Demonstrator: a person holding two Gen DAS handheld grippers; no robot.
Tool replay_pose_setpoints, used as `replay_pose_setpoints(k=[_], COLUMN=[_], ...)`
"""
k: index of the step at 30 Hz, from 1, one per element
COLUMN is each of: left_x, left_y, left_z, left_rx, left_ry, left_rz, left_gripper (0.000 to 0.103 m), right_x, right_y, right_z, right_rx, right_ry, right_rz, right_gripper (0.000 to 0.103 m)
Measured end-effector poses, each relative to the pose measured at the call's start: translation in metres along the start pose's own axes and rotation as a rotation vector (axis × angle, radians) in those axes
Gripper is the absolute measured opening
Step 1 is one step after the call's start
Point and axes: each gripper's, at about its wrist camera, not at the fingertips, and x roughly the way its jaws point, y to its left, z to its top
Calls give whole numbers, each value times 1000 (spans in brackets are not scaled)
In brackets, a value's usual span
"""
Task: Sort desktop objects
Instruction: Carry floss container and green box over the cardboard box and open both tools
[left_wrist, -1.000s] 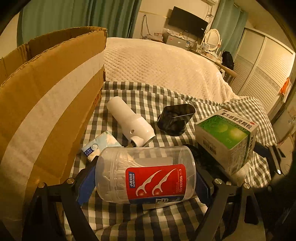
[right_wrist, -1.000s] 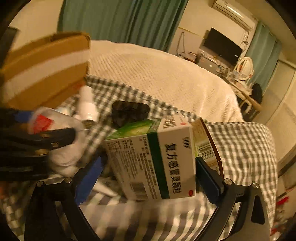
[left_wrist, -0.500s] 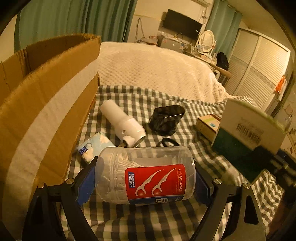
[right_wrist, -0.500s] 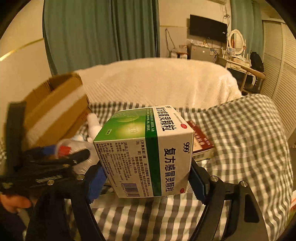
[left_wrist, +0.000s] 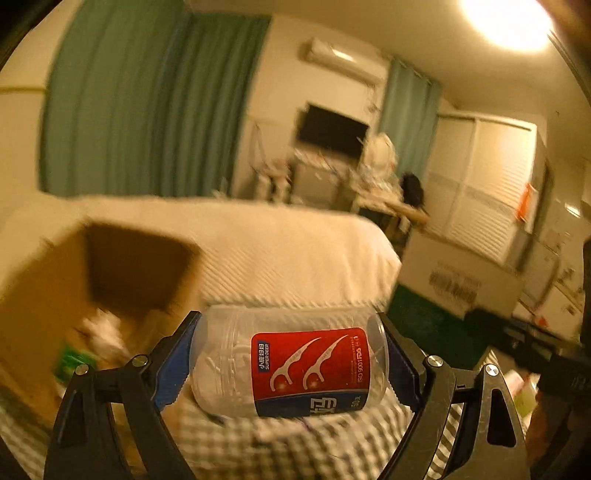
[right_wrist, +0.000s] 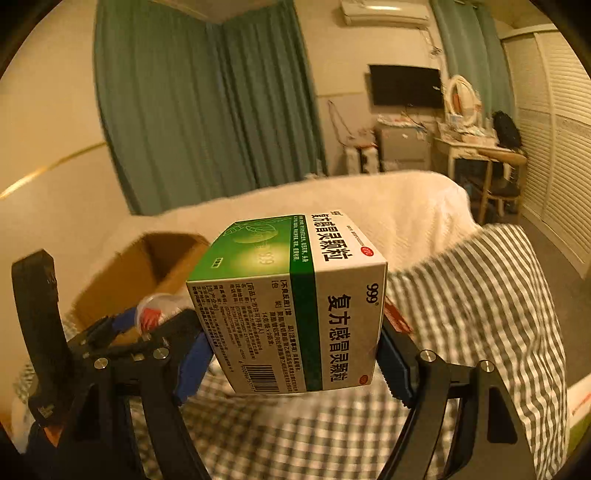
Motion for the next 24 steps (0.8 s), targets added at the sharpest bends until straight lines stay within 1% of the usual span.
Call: replay_pose_setpoints(k=[1,2,3,4,7,9,10,12,15,17,21,24], left_x=[-11,-19,-27,-34,-39,-32,-27,-15,-3,8,18,14], left_y=[12,23,37,55,102,131,140,158,168,167,165,164], left_z=[11,18,25,31,37,35,33,27,17,14,6,5], left_rx=[-11,-26,-45,-67,-106,-123,-126,-141,-153,-136,-91,-74], left_ry=[-31,-54,-76,-91,-100,-60,-42,-9,30,63,96,94], left_rz=[38,67,98,133,247,328,351,376,375,367,372,393], left_gripper=[91,91,91,91,91,91,91,91,91,91,92,102], right_x=[-2,0,-1,2,20,39,48,70,101,117,145,159], right_y=[8,22,29,44,80,110,122,149,175,183,190,192], right_z=[4,10,12,18,30,38,40,44,45,47,46,49], right_rx=[-8,-29,-46,-73,-122,-158,-171,-193,-198,-190,-167,-131], right_ry=[-5,-8,-11,-12,2,12,17,35,73,95,124,156], right_rz=[22,61,88,124,196,254,269,290,311,315,309,336], right_gripper=[78,78,78,78,78,78,78,78,78,78,78,80])
